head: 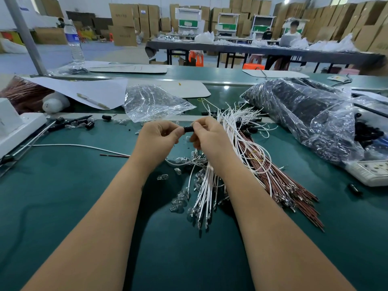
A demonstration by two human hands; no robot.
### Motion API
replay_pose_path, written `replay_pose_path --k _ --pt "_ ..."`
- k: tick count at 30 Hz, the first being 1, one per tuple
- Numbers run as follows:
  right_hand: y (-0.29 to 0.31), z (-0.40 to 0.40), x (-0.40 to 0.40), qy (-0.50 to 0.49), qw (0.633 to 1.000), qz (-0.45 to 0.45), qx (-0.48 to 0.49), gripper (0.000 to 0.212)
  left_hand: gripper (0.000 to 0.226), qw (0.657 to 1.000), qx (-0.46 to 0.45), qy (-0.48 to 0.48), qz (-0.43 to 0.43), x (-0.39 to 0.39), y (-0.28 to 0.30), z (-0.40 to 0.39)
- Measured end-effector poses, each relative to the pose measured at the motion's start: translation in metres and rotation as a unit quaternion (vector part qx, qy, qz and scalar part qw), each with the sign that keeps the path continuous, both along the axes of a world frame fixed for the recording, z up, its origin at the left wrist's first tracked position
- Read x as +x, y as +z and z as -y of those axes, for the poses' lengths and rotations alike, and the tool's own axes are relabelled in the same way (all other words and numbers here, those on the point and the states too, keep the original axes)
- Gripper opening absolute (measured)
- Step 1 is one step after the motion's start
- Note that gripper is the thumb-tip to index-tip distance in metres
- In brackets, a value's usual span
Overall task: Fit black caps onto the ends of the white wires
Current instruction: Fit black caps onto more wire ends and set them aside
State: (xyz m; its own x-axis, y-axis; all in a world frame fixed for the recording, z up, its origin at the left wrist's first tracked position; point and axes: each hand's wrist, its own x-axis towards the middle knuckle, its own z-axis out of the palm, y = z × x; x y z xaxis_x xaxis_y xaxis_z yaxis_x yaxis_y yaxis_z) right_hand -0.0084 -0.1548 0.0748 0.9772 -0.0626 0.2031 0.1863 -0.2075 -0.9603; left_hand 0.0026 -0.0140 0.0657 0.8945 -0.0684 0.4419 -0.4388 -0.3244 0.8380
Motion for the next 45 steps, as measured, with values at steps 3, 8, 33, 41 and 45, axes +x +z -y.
replay_pose_path --k 3,8,33,41,45 --pt "-0.001 -0.002 -0.003 -0.003 0.990 0.037 -0.135 0.022 0.019 1.000 0.026 0.007 -0.005 0.001 0.002 -0.004" --pt "-0.006 0.000 -0.003 -0.061 0.952 0.098 -0.284 0.026 0.019 0.999 0.051 -0.009 -0.016 0.000 0.003 0.000" --pt "0.003 -0.004 -0.004 -0.065 0.981 0.107 -0.152 0.023 0.021 0.980 -0.153 -0.013 -0.123 0.008 0.006 0.006" --pt "0.008 0.030 0.001 -0.111 0.973 0.000 0.205 0.018 0.009 0.936 -0.326 -0.051 -0.121 0.011 0.001 -0.036" --pt "0.000 0.001 0.003 -0.051 0.991 -0.006 0.127 0.011 0.011 0.984 -0.155 0.018 -0.089 0.010 -0.003 -0.013"
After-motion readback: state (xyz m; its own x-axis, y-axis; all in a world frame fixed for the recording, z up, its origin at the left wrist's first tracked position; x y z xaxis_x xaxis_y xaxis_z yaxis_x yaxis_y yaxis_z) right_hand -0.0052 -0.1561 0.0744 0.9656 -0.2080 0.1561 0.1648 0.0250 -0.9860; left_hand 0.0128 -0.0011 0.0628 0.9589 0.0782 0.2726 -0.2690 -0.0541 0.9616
